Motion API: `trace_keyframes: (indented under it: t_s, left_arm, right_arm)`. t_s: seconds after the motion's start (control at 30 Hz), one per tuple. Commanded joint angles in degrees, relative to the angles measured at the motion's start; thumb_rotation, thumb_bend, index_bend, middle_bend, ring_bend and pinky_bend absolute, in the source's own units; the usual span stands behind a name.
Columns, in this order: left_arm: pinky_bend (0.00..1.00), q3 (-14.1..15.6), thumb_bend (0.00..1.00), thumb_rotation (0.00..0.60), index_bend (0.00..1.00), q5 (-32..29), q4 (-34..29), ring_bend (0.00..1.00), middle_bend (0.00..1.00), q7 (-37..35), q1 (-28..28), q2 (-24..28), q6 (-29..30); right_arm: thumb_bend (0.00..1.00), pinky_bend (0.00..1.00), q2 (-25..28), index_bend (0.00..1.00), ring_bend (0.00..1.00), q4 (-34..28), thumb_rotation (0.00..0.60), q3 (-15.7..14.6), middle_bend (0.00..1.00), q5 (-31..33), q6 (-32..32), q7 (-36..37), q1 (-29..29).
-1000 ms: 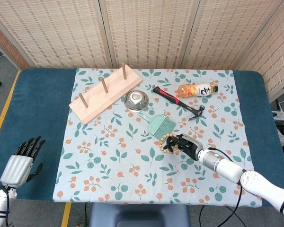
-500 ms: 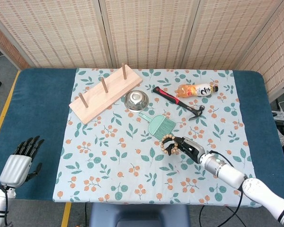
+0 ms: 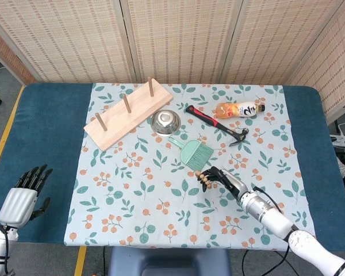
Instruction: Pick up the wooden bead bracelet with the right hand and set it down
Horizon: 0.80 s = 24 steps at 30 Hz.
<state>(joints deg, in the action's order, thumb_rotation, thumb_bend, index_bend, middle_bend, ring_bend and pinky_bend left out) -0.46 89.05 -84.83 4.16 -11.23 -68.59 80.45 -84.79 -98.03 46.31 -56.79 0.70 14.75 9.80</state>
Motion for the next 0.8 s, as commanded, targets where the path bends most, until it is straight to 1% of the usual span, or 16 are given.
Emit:
trace_keyframes:
  t_s: [0.03, 0.1, 0.17, 0.2, 0.33, 0.4, 0.5, 0.6, 0.8]
  left_arm:
    - [0.15, -0.02, 0.46, 0.6, 0.0, -0.04, 0.01, 0.0, 0.0, -0.05, -0.01, 0.02, -0.01]
    - [0.15, -0.02, 0.46, 0.6, 0.0, -0.08, 0.02, 0.0, 0.0, -0.07, 0.0, 0.04, -0.03]
    - [0.15, -0.03, 0.46, 0.6, 0.0, -0.1, 0.01, 0.0, 0.0, -0.04, 0.0, 0.05, -0.02]
    - [0.15, -0.02, 0.46, 0.6, 0.0, -0.11, 0.05, 0.0, 0.0, -0.06, 0.02, 0.05, -0.01]
    - [0.15, -0.03, 0.46, 0.6, 0.0, -0.14, -0.03, 0.0, 0.0, 0.05, 0.0, 0.03, -0.03]
    - [0.15, -0.02, 0.46, 0.6, 0.0, -0.15, -0.01, 0.0, 0.0, 0.05, 0.02, 0.02, -0.02]
    - [0.15, -0.04, 0.46, 0.6, 0.0, -0.22, 0.03, 0.0, 0.0, 0.06, 0.01, 0.0, -0.07]
    - [0.15, -0.02, 0.46, 0.6, 0.0, -0.29, 0.12, 0.0, 0.0, 0.2, -0.05, -0.1, -0.24]
    - [0.15, -0.13, 0.46, 0.6, 0.0, -0.42, 0.14, 0.0, 0.0, 0.22, -0.11, -0.08, -0.29]
  right_arm:
    - [0.57, 0.04, -1.97, 0.52, 0.27, 1.2, 0.0, 1.24, 0.57, -1.3, -1.66, -0.85, -1.22]
    - [0.58, 0.04, -3.27, 0.53, 0.27, 1.77, 0.0, 2.46, 0.57, -1.36, -3.17, -1.1, -1.87]
    - [0.59, 0.04, -4.95, 0.54, 0.27, 2.52, 0.0, 4.44, 0.58, -0.7, -5.58, -1.59, -2.9]
    - [0.6, 0.04, -6.13, 0.55, 0.27, 3.01, 0.003, 5.96, 0.58, 0.39, -7.39, -1.74, -3.66]
    - [0.65, 0.05, -10.72, 0.55, 0.27, 6.68, 0.048, 11.75, 0.59, 6.9, -14.43, -2.34, -6.41]
    - [0.67, 0.06, -12.89, 0.54, 0.27, 8.96, 0.056, 13.77, 0.59, 9.87, -16.84, -3.14, -7.35]
    - [0.68, 0.06, -16.01, 0.53, 0.26, 12.3, 0.061, 16.76, 0.59, 14.29, -20.51, -4.87, -8.28]
    - [0.67, 0.06, -18.21, 0.5, 0.26, 15.02, 0.065, 17.99, 0.59, 16.21, -23.16, -8.81, -9.12]
    - [0.5, 0.06, -19.57, 0.5, 0.26, 17.42, 0.065, 18.21, 0.59, 18.33, -25.35, -13.37, -9.51]
